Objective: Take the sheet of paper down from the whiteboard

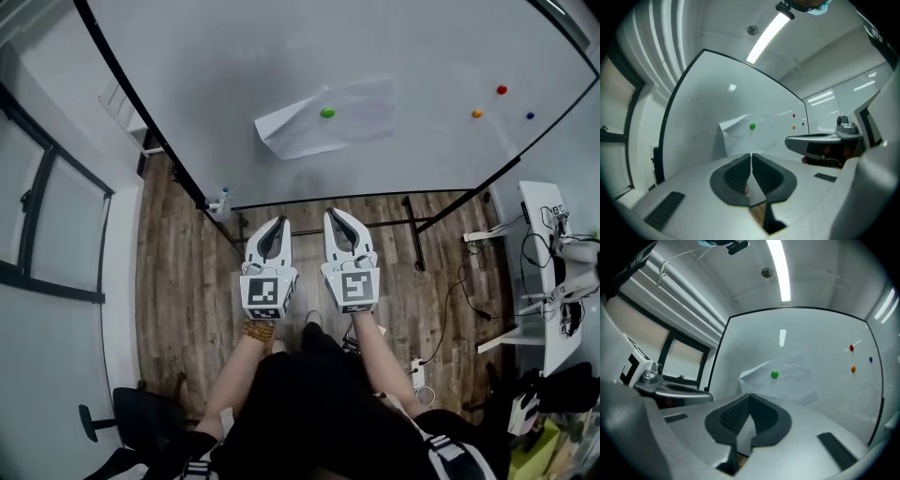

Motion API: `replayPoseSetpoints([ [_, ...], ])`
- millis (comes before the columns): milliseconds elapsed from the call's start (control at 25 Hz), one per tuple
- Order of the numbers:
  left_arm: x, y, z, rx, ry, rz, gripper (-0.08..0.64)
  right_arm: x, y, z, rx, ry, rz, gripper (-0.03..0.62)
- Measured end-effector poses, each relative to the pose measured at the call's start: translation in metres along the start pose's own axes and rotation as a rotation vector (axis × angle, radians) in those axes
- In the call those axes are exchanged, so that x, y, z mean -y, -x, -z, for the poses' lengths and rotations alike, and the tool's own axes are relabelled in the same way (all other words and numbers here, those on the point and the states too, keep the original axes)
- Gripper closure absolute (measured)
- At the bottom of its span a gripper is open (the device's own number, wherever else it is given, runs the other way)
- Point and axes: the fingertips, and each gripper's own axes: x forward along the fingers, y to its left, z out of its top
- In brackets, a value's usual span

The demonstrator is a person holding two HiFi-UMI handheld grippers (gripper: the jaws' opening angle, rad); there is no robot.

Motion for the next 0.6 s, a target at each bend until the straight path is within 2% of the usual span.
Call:
replayPoseSetpoints([
  [120,0.004,-0.019,0.003,-0.001,0.035,0.000,0.538,0.020,-0.012,0.006,0.010,-0.014,-0.019,0.594],
  [280,0.005,-0.032,-0.001,0.010,0.033,-0.018,0.539,0.040,-0.023,0.011,0.013,-0.018,-0.020,0.594],
  [600,-0.012,-0.059,0.001,0.017,0.073,-0.018,0.538,0.054,-0.039,0.011,-0.003,0.010,-0.005,0.592],
])
